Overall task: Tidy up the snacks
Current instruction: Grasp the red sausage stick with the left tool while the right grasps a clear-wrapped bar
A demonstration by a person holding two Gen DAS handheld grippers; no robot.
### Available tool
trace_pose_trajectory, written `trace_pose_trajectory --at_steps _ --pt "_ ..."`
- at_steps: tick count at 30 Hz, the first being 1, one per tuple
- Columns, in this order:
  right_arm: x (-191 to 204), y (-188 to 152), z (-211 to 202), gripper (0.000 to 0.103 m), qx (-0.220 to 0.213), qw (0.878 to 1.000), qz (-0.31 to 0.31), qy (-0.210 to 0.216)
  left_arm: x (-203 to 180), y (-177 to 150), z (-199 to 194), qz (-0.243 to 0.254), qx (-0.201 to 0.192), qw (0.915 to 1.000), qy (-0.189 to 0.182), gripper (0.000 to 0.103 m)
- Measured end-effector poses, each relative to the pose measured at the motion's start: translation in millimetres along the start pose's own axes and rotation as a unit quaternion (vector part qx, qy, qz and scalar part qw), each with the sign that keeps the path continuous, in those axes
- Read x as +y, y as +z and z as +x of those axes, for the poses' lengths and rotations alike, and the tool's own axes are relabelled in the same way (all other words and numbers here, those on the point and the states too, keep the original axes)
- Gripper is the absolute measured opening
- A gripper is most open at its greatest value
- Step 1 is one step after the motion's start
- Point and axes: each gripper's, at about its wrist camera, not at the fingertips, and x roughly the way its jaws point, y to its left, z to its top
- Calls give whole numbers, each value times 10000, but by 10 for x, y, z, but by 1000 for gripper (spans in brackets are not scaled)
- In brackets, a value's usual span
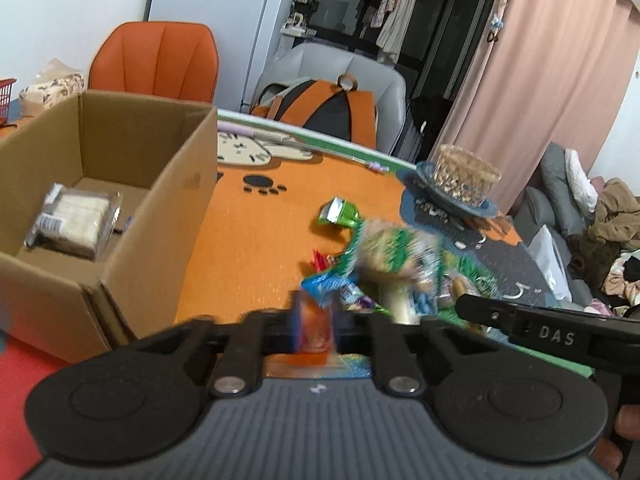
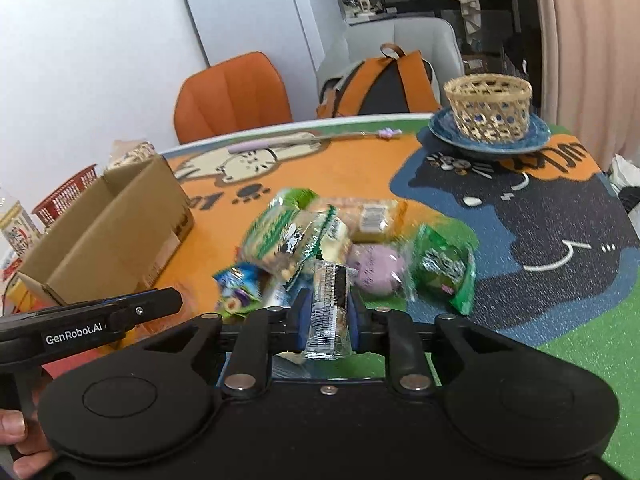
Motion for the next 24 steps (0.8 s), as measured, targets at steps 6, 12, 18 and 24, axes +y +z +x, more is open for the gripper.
trace_pose_trajectory --at_steps 6,12,18,24 --pt "115 79 -44 20 -133 9998 -93 99 8 80 -110 -18 -153 9999 -40 1" --pt "120 77 -52 20 -161 9998 -95 67 61 21 -71 -48 44 10000 23 5" --pt "101 33 -58 20 -105 9999 -50 -35 77 -83 22 8 377 9993 -39 20" --pt "59 21 -62 20 -101 9999 -17 -73 114 -199 26 110 478 9988 -16 45"
